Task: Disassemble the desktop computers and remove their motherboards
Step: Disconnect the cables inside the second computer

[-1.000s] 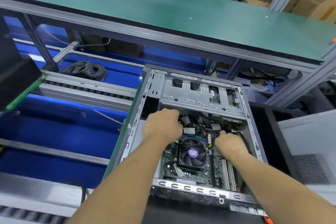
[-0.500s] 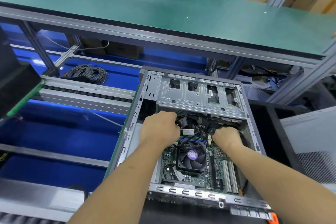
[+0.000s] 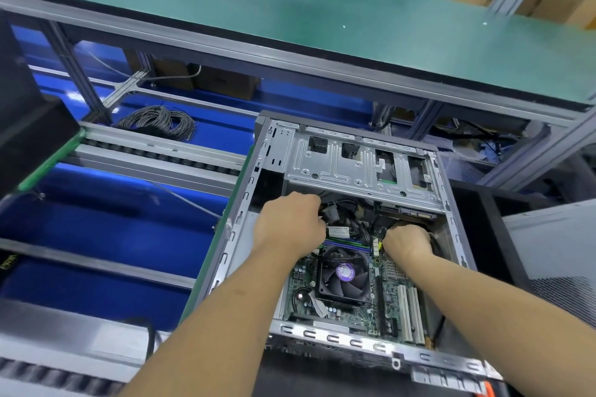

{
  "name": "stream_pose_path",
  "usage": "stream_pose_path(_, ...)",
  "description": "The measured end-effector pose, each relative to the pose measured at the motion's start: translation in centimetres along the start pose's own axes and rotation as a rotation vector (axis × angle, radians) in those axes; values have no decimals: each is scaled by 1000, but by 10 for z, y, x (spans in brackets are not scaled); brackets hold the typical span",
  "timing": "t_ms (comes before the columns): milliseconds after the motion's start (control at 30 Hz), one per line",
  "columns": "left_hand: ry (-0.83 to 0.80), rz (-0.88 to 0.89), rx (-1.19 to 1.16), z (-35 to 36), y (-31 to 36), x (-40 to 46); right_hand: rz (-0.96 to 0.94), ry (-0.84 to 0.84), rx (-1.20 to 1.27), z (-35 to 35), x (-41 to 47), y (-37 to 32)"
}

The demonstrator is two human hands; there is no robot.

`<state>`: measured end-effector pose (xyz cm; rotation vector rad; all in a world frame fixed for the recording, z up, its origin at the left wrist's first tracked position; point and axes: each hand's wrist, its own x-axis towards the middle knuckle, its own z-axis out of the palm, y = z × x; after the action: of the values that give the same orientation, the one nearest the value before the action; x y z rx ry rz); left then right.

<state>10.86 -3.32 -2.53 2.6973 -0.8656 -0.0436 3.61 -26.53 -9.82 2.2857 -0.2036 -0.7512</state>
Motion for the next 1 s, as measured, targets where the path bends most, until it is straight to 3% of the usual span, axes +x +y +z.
stream_pose_path(733,-16,-3,13,-3,2,-2,147,-15,128,1,-3,-1)
stream_pose_path(1000,-27,-17,42,1,1,0,119,11,180,-6,-4,4)
